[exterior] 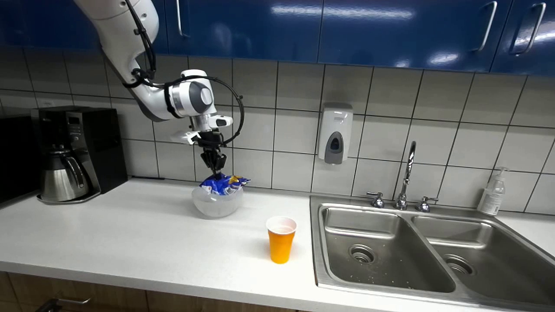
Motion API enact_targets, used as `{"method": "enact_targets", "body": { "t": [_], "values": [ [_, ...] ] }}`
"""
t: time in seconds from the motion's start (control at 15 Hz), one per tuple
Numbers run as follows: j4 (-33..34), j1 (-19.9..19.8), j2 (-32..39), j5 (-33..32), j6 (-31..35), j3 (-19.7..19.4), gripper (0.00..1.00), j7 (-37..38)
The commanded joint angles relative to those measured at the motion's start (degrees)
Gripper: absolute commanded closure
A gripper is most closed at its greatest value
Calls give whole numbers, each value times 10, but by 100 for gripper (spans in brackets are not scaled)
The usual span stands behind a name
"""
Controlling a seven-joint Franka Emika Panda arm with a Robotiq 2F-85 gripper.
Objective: Put the blue packet in the bowl
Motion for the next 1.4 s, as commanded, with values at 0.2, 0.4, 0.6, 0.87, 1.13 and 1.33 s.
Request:
{"method": "enact_targets", "body": {
  "t": [0.2, 0.4, 0.6, 0.87, 1.13, 1.33],
  "values": [
    [103, 10, 94, 6, -2, -5, 100, 11],
    [140, 16, 129, 8, -2, -7, 100, 16],
    [169, 20, 147, 11, -10, -8, 100, 17],
    [150, 20, 126, 19, -18, -1, 60, -2],
    [74, 10, 66, 25, -16, 13, 30, -55],
    [-19, 10, 2, 28, -3, 11, 6, -88]
  ]
}}
